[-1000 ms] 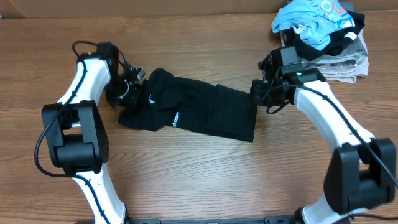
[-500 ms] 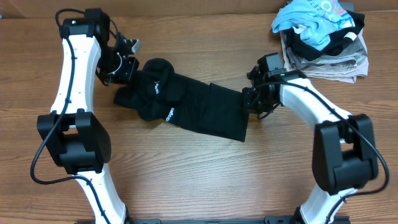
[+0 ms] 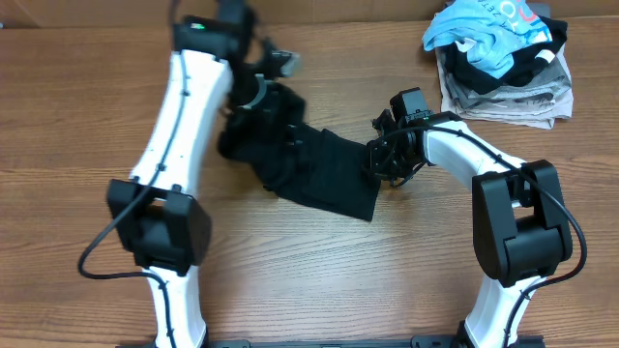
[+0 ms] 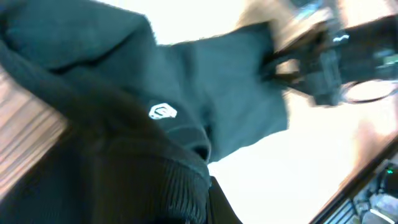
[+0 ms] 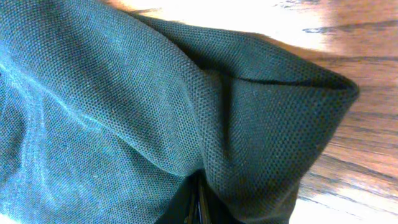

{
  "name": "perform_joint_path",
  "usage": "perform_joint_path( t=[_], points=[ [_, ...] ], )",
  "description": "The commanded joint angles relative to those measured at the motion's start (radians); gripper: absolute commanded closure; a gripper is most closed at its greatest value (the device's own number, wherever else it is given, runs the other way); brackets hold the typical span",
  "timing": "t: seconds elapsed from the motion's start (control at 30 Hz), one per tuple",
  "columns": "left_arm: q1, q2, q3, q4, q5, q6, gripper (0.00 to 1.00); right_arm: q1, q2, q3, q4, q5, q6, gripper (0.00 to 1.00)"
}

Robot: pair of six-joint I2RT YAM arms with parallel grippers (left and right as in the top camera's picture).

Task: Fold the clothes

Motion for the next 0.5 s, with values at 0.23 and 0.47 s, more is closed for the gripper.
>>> perform_joint_path(
  t=[0.23,0.47],
  points=[
    [-0.233,-0.005,0.027,0.158,0.028,-0.212,0.96,-0.032,0.046,-0.008,-0.001,-0.043,0.003,0.96],
    [-0.271,-0.003,0.025,0.217,0.007,-0.235,0.96,-0.158,-0.163,0.044,0.011,-0.124,0.068,0.96]
  ],
)
